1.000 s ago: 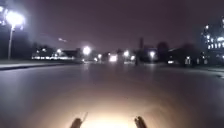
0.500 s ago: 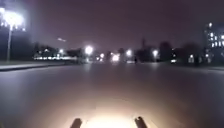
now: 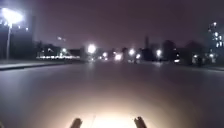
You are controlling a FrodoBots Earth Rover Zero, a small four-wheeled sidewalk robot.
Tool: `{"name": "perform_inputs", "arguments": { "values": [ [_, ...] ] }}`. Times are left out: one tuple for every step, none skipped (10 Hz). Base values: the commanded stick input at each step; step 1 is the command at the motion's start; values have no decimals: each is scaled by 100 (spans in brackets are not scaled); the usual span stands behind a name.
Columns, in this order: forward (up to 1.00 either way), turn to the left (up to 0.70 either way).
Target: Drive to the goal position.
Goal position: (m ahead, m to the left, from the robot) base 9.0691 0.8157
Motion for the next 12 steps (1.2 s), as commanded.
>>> {"name": "perform_inputs", "arguments": {
  "values": [
    [100,0],
    [100,0],
    [100,0],
    [100,0],
    [100,0],
    [100,0],
    [100,0],
    [100,0],
    [100,0],
    [100,0],
    [100,0],
    [100,0]
  ]
}}
